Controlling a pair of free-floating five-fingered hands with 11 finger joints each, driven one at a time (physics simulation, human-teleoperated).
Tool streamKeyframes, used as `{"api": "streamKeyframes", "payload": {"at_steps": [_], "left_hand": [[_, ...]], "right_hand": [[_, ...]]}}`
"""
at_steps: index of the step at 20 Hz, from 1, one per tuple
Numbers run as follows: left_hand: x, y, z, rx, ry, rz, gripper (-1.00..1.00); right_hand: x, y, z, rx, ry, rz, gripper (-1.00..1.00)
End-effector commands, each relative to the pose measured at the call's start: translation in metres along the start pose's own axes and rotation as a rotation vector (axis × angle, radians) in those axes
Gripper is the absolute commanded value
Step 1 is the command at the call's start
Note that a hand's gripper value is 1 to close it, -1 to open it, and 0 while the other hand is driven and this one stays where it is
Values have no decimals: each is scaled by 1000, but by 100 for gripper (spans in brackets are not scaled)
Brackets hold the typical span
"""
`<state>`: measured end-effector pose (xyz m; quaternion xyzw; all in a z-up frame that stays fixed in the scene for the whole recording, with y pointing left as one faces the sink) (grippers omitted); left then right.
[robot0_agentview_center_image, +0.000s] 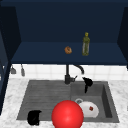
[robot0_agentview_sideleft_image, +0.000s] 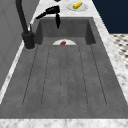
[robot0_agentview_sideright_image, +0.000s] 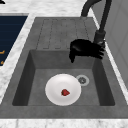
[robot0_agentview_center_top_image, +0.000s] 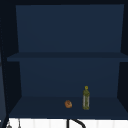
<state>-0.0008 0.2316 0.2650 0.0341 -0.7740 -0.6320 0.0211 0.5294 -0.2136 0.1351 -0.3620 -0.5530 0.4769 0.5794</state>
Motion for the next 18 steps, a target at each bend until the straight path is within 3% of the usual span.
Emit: {"api": "streamKeyframes", "payload": {"at_steps": [1, 12, 16, 18], "left_hand": [[0, 0, 0, 0, 0, 0, 0], [0, 0, 0, 0, 0, 0, 0], [0, 0, 0, 0, 0, 0, 0], [0, 0, 0, 0, 0, 0, 0]], "right_hand": [[5, -18, 22, 42, 14, -44, -100], [21, -46, 104, 67, 5, -56, -100], [25, -46, 136, 28, 1, -43, -100], [25, -46, 136, -23, -8, -18, -100]]}}
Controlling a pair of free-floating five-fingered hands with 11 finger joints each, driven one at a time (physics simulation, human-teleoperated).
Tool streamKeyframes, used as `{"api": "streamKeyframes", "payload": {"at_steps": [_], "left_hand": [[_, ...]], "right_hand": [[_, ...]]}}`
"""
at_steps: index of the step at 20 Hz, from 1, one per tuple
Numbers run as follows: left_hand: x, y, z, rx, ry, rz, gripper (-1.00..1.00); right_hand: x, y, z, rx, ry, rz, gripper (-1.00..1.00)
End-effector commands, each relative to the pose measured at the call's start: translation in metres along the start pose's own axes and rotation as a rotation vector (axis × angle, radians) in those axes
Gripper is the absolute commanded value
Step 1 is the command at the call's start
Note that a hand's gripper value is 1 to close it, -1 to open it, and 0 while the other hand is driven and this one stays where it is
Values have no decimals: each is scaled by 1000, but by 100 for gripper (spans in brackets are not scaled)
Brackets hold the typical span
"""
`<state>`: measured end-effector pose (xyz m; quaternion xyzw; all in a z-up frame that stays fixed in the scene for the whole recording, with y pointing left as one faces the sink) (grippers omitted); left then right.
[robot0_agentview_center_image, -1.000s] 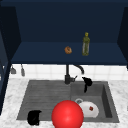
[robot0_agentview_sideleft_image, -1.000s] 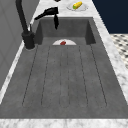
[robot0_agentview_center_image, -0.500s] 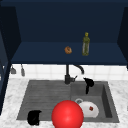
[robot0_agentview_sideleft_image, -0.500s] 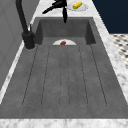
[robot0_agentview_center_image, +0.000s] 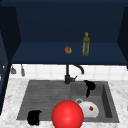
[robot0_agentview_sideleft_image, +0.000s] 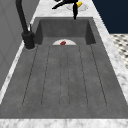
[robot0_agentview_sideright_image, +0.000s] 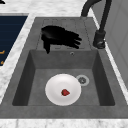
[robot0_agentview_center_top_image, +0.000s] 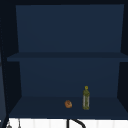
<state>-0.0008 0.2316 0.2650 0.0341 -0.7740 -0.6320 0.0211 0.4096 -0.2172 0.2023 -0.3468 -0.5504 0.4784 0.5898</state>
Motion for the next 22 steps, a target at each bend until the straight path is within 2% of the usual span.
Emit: {"api": "streamKeyframes", "payload": {"at_steps": [1, 4, 8, 13, 22], "left_hand": [[0, 0, 0, 0, 0, 0, 0], [0, 0, 0, 0, 0, 0, 0], [0, 0, 0, 0, 0, 0, 0], [0, 0, 0, 0, 0, 0, 0], [0, 0, 0, 0, 0, 0, 0]], "right_hand": [[1, 1, 11, -49, 0, 3, -100], [1, 1, 6, -2, -1, -1, -100], [2, 0, 12, 2, 19, -14, -100], [3, -21, 43, -20, 64, -42, -100], [11, -50, 101, 7, 109, -71, -100]]}}
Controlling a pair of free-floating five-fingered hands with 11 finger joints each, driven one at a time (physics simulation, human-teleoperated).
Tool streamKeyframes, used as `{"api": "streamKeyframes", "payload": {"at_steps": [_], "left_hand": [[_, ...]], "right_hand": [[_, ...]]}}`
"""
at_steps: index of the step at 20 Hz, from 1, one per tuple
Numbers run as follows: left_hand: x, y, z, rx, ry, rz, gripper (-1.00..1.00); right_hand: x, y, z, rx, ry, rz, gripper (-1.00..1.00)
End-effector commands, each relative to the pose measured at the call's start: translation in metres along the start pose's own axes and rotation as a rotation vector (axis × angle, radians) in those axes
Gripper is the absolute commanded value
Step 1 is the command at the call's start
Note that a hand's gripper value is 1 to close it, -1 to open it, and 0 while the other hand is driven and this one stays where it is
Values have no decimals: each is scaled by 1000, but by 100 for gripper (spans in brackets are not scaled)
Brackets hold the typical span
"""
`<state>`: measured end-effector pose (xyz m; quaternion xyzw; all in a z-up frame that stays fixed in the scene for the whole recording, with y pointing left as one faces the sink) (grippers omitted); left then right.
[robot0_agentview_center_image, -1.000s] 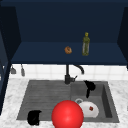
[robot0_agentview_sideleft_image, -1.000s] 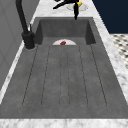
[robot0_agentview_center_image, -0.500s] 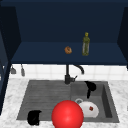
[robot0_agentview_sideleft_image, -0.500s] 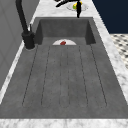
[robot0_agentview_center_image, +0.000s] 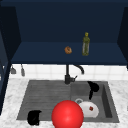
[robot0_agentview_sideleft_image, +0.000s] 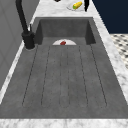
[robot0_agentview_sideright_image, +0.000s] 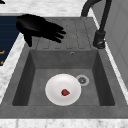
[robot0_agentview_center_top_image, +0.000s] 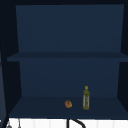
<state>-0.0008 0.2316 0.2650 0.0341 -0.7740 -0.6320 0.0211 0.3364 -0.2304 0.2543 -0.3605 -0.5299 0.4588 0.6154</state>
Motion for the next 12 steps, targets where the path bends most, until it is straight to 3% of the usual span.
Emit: {"api": "streamKeyframes", "payload": {"at_steps": [1, 5, 7, 12], "left_hand": [[0, 0, 0, 0, 0, 0, 0], [0, 0, 0, 0, 0, 0, 0], [0, 0, 0, 0, 0, 0, 0], [0, 0, 0, 0, 0, 0, 0]], "right_hand": [[0, -15, 27, 11, 33, -52, -100], [4, -23, 46, 12, 45, -31, -100], [0, -24, 39, -18, 34, -16, -100], [2, -22, 41, -1, 19, -7, -100]]}}
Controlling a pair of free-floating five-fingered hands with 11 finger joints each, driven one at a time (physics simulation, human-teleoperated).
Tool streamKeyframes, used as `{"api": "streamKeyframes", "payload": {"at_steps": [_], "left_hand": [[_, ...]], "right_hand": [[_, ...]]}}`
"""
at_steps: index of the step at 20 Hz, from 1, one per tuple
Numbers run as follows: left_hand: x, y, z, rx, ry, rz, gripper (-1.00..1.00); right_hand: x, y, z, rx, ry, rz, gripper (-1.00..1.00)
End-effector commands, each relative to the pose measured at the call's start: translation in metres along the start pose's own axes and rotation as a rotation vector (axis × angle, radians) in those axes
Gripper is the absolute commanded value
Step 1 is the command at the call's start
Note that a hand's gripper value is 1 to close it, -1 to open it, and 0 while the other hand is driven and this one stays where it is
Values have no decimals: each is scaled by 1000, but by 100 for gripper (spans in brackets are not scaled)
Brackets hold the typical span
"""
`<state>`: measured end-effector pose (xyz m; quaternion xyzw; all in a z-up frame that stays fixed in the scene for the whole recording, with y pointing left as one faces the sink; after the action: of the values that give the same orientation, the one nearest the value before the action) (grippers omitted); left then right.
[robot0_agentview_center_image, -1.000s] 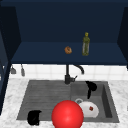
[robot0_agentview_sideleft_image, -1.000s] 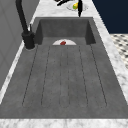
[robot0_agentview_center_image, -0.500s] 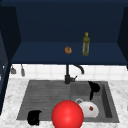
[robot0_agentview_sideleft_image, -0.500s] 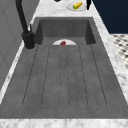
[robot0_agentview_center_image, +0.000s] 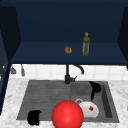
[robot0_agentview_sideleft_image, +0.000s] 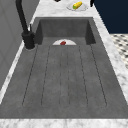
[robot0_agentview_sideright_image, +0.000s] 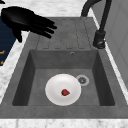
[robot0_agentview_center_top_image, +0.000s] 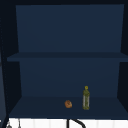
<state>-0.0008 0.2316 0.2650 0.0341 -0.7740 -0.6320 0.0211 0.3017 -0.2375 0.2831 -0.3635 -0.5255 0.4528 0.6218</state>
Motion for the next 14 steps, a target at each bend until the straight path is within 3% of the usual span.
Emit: {"api": "streamKeyframes", "payload": {"at_steps": [1, 4, 8, 14], "left_hand": [[0, 0, 0, 0, 0, 0, 0], [0, 0, 0, 0, 0, 0, 0], [0, 0, 0, 0, 0, 0, 0], [0, 0, 0, 0, 0, 0, 0]], "right_hand": [[0, 2, 6, 10, 5, 1, -100], [-2, 11, 19, 46, 20, 10, -100], [-1, 32, 35, 59, 48, 69, -100], [-4, 45, 49, 124, 129, 84, -100]]}}
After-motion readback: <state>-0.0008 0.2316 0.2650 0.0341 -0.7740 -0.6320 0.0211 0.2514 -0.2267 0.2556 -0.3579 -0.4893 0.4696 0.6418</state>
